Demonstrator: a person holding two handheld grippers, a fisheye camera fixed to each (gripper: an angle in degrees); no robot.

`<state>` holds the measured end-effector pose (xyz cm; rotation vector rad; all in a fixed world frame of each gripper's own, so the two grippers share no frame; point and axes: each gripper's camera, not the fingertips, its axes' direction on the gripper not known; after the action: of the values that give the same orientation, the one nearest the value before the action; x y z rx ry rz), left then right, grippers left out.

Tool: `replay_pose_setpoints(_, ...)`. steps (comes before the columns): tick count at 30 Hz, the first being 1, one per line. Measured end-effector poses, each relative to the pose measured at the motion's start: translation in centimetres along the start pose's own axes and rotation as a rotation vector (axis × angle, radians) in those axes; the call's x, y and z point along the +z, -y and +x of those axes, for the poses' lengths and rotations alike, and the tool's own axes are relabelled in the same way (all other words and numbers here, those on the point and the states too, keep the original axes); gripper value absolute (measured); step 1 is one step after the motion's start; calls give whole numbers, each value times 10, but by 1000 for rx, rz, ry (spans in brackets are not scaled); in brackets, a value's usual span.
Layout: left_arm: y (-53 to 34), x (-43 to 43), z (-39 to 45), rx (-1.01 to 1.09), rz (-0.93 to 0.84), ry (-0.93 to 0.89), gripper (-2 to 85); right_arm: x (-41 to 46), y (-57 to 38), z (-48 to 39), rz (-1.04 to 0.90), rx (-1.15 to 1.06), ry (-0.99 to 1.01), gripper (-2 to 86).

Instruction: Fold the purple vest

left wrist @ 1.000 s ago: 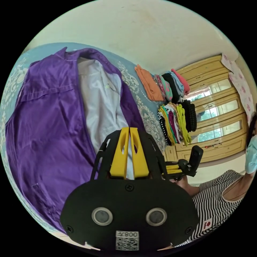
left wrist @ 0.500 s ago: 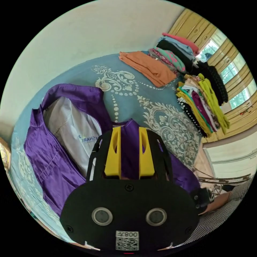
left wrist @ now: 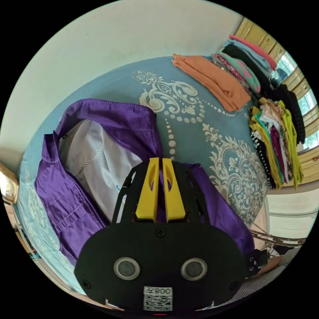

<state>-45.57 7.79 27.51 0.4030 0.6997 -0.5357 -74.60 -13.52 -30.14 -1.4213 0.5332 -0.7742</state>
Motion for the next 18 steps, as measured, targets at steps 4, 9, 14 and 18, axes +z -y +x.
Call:
replay_pose_setpoints(4, -11, -30, -63, -93, 137, -294, 24, -27, -3, 2, 63, 18, -15, 28)
replay_pose_setpoints(9, -57, -36, -167, -242, 321, -722, 22, -56, -3, -6, 148, 17, -51, 29)
replay_pose_setpoints(14, -167, 8, -299, -581, 480, -922, 25, -36, 17, -28, 115, -61, -111, 30)
replay_pose_setpoints(18, -238, 11, -349, -677, 448, -813, 35, 14, 44, -34, -25, -98, -161, 28)
